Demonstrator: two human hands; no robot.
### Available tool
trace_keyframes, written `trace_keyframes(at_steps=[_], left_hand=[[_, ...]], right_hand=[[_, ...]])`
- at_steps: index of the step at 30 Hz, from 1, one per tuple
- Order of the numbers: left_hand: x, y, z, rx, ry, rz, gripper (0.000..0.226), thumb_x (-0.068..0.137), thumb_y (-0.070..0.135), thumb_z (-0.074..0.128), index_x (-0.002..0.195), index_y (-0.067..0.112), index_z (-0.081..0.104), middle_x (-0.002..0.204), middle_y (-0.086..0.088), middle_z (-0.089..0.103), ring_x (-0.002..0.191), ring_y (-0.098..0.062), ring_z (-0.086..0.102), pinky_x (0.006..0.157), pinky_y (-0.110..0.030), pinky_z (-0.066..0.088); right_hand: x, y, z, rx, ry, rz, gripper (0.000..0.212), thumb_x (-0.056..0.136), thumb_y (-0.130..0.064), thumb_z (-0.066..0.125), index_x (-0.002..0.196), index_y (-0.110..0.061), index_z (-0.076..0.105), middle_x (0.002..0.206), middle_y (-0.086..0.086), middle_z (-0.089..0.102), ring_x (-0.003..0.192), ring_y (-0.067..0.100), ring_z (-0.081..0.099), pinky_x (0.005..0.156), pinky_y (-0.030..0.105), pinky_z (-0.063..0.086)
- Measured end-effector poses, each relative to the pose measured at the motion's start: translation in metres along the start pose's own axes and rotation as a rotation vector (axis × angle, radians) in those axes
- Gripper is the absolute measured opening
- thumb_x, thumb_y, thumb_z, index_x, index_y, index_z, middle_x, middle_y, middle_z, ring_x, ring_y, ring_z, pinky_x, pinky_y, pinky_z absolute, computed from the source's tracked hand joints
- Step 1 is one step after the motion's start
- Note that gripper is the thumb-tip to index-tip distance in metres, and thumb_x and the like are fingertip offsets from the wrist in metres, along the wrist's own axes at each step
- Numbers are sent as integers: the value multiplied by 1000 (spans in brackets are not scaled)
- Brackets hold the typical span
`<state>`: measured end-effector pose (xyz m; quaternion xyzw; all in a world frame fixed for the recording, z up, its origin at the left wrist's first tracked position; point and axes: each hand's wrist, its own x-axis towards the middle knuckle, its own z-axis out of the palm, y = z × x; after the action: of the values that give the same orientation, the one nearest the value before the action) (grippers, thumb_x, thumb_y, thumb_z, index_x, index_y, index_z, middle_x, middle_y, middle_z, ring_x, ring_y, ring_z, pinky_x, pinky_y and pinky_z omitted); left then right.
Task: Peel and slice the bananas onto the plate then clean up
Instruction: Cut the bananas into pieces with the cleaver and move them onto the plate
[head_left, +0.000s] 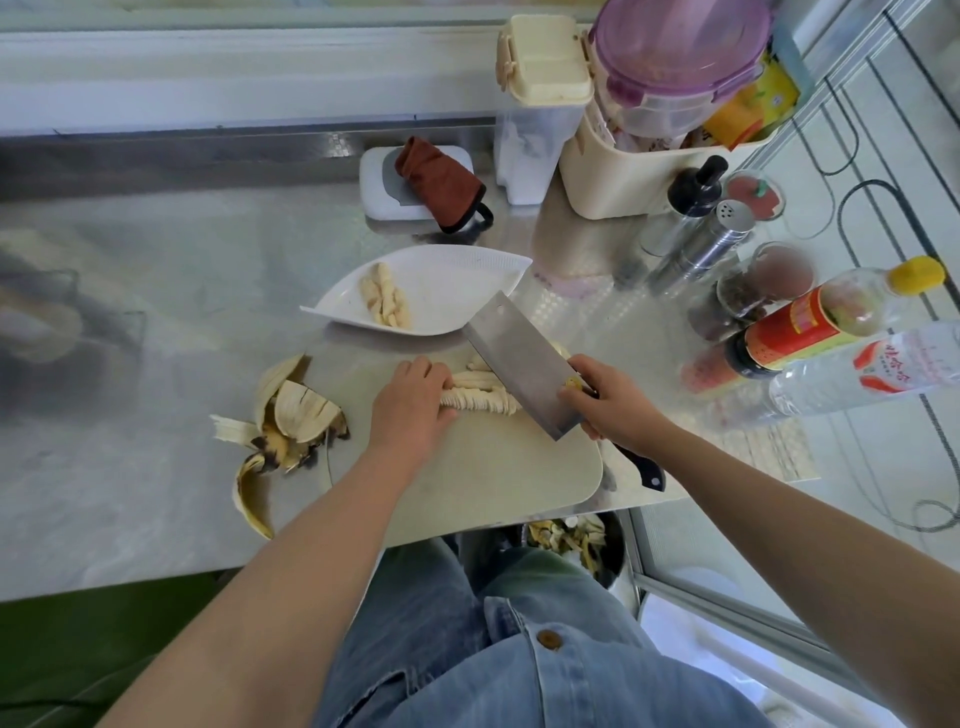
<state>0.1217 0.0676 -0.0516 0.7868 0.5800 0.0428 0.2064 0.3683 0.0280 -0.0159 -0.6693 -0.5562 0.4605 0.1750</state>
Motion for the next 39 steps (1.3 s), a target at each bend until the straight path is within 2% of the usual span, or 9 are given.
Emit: trace_keyframes(at_steps=[7, 12, 16, 22, 24, 29, 36, 39], left_hand=[[-6, -2, 4, 31, 40, 40, 29, 80, 33, 72, 105, 22, 61, 101, 0, 54, 94, -20, 49, 65, -31, 39], [-8, -6, 8, 31, 71, 89, 26, 77, 31, 77, 97, 20, 65, 94, -2, 55, 86, -22, 51, 61, -33, 41], [-6, -3, 8, 22, 47, 52, 32, 76, 36, 75, 101, 21, 64, 100, -2, 54, 92, -23, 50, 70, -35, 43], [-9, 2, 14, 59, 54, 6, 41, 75, 54, 69, 97, 21, 61, 98, -3, 51, 94, -23, 47, 70, -34, 40], [-9, 8, 16, 92, 67, -23, 42, 77, 57, 67, 97, 21, 59, 98, -3, 50, 95, -24, 47, 71, -35, 40], [-11, 15, 16, 170, 74, -60, 32, 87, 47, 60, 106, 22, 56, 104, -4, 50, 97, -23, 45, 73, -34, 38], [-14, 8, 16, 182, 65, -16, 26, 85, 35, 63, 107, 22, 58, 102, -5, 50, 92, -24, 46, 69, -35, 40], [-14, 6, 14, 199, 50, 23, 24, 87, 35, 64, 105, 20, 59, 100, -6, 52, 91, -25, 48, 66, -35, 39]], right_hand=[[1, -1, 3, 16, -10, 1, 14, 96, -18, 48, 107, -19, 56, 67, 4, 54, 42, 14, 47, 45, 20, 37], [2, -1, 5, 23, -14, -4, 14, 96, -17, 49, 108, -18, 56, 66, 0, 52, 43, 16, 46, 47, 24, 38], [2, -2, 0, -15, -47, -41, 5, 95, -16, 50, 95, -19, 55, 60, 1, 47, 43, 16, 45, 46, 22, 38], [2, 4, -9, -94, -30, -59, 8, 93, -16, 52, 86, -16, 52, 60, 5, 47, 46, 17, 44, 46, 27, 38], [-1, 5, -6, -102, -30, -62, 9, 94, -16, 52, 84, -18, 52, 59, 2, 46, 45, 15, 44, 45, 24, 37], [-6, 4, -3, -95, -29, -79, 14, 95, -18, 51, 86, -28, 51, 57, -6, 47, 45, 13, 45, 45, 19, 36], [-9, 6, -3, -91, -57, -80, 7, 94, -17, 51, 92, -11, 53, 59, 2, 47, 43, 13, 46, 45, 20, 37], [-10, 5, -2, -105, -48, -77, 6, 95, -19, 51, 90, -21, 53, 59, -2, 49, 44, 12, 47, 46, 19, 38]])
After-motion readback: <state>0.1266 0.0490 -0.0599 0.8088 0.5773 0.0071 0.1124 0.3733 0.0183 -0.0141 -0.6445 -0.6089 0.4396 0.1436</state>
